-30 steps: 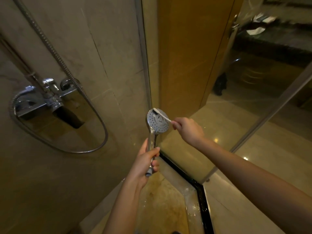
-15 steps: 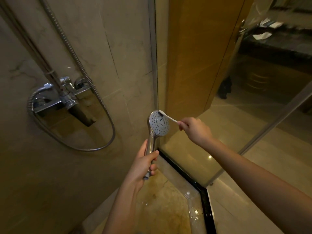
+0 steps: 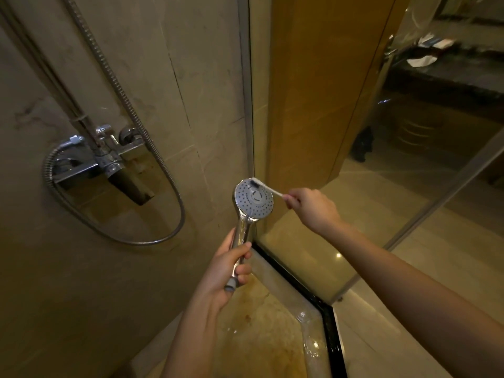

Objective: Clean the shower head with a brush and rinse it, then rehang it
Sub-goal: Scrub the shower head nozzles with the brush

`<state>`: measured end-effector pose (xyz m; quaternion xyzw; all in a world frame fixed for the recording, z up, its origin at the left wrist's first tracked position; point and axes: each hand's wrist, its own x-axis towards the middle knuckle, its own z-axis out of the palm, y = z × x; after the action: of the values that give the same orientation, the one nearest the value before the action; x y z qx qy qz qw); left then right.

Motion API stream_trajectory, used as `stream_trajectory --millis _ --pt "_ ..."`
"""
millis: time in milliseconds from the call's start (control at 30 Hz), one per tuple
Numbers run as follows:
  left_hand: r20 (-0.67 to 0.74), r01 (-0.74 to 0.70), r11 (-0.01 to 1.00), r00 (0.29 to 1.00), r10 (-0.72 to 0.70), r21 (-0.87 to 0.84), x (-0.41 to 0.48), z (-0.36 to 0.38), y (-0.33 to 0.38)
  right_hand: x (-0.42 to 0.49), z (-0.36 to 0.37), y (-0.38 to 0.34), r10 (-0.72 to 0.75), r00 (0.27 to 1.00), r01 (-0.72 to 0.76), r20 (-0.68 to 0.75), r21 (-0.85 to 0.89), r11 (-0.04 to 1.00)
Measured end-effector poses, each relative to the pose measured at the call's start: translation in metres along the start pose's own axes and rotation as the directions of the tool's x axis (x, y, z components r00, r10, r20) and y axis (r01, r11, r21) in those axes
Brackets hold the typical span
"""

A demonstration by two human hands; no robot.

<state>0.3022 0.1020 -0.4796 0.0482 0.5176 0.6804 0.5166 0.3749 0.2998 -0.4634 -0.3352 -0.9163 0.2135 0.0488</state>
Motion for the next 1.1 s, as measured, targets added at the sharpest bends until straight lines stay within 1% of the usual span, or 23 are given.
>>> stream_trajectory --millis 33,133,167,267,300,400,533,667,700,767,800,933,967,1067,1100 --pt "0.003 0.007 1.000 1.000 -0.007 -0.028 0.000 0.001 0.000 0.000 0.000 0.000 0.003 1.000 -0.003 -0.015 -0.003 1.000" --pt "0.024 0.021 0.993 1.000 -0.019 -0.112 0.000 -0.002 0.000 -0.010 0.003 -0.009 -0.093 0.995 0.094 0.019 -0.098 0.991" --pt "0.035 0.026 0.992 0.999 -0.022 -0.127 0.001 -0.004 0.001 -0.011 0.001 -0.010 -0.097 0.995 0.099 0.021 -0.122 0.988" --pt "0.049 0.038 0.990 0.998 -0.031 -0.133 0.006 -0.007 0.000 0.000 -0.012 -0.003 -0.023 1.000 0.021 -0.008 -0.142 0.990" --pt "0.045 0.033 0.990 0.999 -0.028 -0.136 0.006 -0.007 0.000 0.001 -0.013 -0.004 -0.029 0.999 0.026 -0.016 -0.154 0.988" --pt "0.043 0.019 0.986 0.999 -0.012 -0.165 0.005 -0.007 -0.003 -0.004 -0.015 -0.016 -0.094 0.995 0.100 0.033 -0.252 0.963" --pt "0.063 0.042 0.982 0.998 -0.031 -0.182 0.008 -0.005 -0.002 0.006 -0.024 -0.010 -0.036 0.999 0.035 -0.003 -0.211 0.977" --pt "0.044 0.047 0.977 0.998 -0.039 -0.207 0.008 -0.012 -0.003 -0.009 -0.012 -0.015 -0.112 0.988 0.140 0.102 -0.324 0.936" --pt "0.039 0.052 0.977 0.998 -0.045 -0.205 0.009 -0.014 -0.003 -0.007 -0.011 -0.010 -0.102 0.990 0.128 0.098 -0.320 0.939" --pt "0.025 0.060 0.979 0.998 -0.057 -0.193 0.010 -0.017 -0.003 -0.002 -0.013 0.000 -0.031 0.998 0.045 0.060 -0.263 0.964" --pt "0.020 0.059 0.979 0.998 -0.057 -0.193 0.010 -0.017 -0.002 -0.003 -0.011 0.002 -0.016 0.999 0.027 0.048 -0.238 0.971" --pt "0.034 0.058 0.961 0.998 -0.050 -0.272 0.010 -0.018 0.007 -0.019 -0.002 -0.010 -0.101 0.992 0.117 0.081 -0.219 0.969" --pt "0.043 0.063 0.955 0.998 -0.053 -0.291 0.012 -0.018 0.008 -0.016 -0.001 -0.008 -0.103 0.993 0.114 0.062 -0.195 0.974" --pt "0.073 0.106 0.930 0.994 -0.085 -0.351 0.013 -0.018 0.008 -0.006 -0.001 0.001 -0.019 1.000 0.017 -0.023 -0.113 0.993" --pt "0.099 0.126 0.916 0.991 -0.095 -0.382 0.013 -0.019 0.006 -0.007 0.001 0.001 -0.024 0.999 0.021 -0.023 -0.107 0.994"
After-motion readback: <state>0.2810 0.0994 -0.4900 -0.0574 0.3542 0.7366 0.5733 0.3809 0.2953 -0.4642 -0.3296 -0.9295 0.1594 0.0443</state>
